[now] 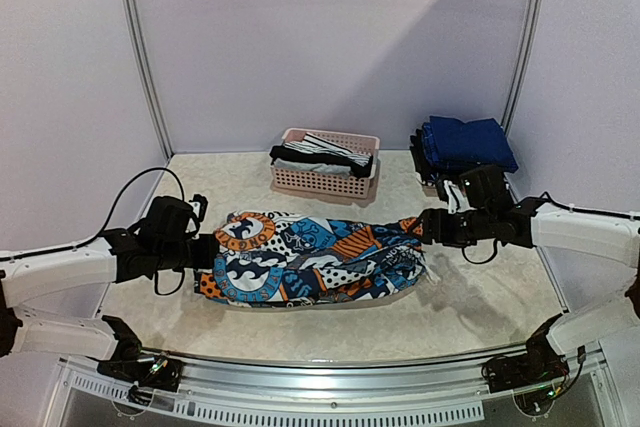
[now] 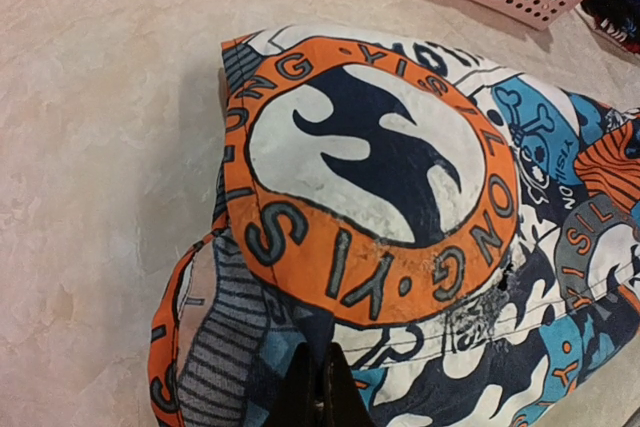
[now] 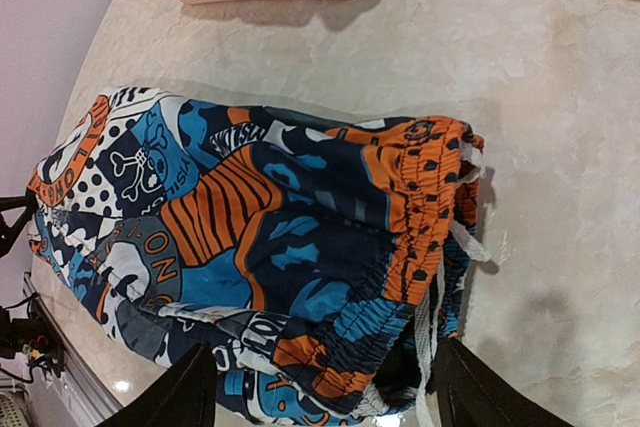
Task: Fold and stack the mixed laundry pile
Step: Adjust the crumpled shorts at the center of the board.
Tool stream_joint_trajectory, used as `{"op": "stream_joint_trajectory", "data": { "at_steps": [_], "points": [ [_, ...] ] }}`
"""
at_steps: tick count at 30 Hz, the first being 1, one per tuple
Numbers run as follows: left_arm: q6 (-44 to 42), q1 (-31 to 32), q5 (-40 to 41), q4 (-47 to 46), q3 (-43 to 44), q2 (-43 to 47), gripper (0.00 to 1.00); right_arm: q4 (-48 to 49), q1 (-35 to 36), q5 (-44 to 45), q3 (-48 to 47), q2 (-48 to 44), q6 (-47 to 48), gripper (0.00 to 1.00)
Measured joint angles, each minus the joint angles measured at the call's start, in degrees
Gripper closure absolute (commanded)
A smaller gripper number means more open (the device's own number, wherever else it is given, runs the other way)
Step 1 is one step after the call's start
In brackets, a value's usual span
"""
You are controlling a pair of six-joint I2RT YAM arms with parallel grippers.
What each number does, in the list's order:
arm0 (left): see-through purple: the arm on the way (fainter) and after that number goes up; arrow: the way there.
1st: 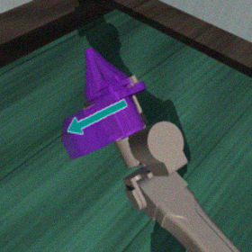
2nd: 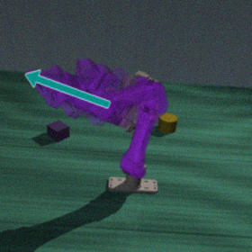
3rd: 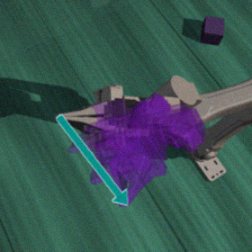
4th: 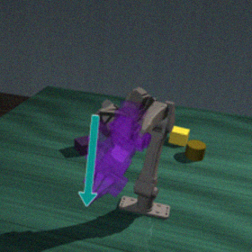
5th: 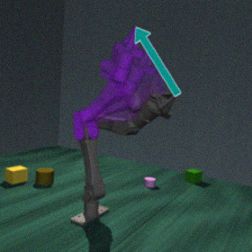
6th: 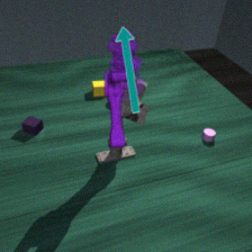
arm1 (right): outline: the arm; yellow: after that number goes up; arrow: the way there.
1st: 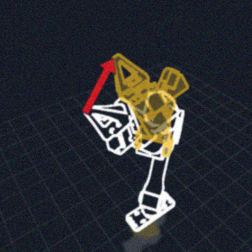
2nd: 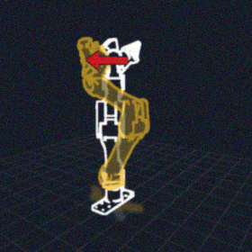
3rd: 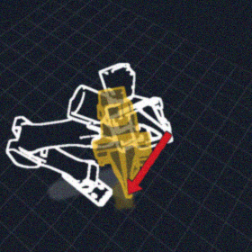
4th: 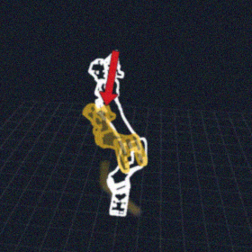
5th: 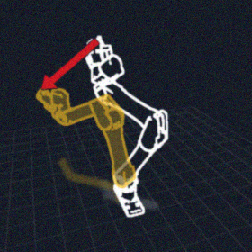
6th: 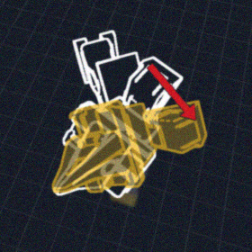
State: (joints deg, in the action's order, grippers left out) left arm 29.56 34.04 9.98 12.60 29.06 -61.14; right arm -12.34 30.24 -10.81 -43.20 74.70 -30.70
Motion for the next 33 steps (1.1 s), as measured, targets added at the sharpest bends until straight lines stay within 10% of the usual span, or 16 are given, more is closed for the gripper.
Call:
{"op": "stream_joint_trajectory", "data": {
  "at_steps": [10,22,33],
  "points": [
    [0.02,0.00,0.66,-0.37,-0.09,0.70,1.00,9.14,-4.76,-8.72,2.80,6.51,-3.34,0.43],
    [0.02,0.00,0.83,-0.28,-0.72,5.57,1.00,13.84,-5.57,-16.24,1.31,12.04,-4.07,0.98],
    [-1.33,0.00,1.90,3.76,2.51,16.22,1.00,12.98,-5.55,-17.03,-1.84,2.84,-1.09,1.00]
  ]
}}
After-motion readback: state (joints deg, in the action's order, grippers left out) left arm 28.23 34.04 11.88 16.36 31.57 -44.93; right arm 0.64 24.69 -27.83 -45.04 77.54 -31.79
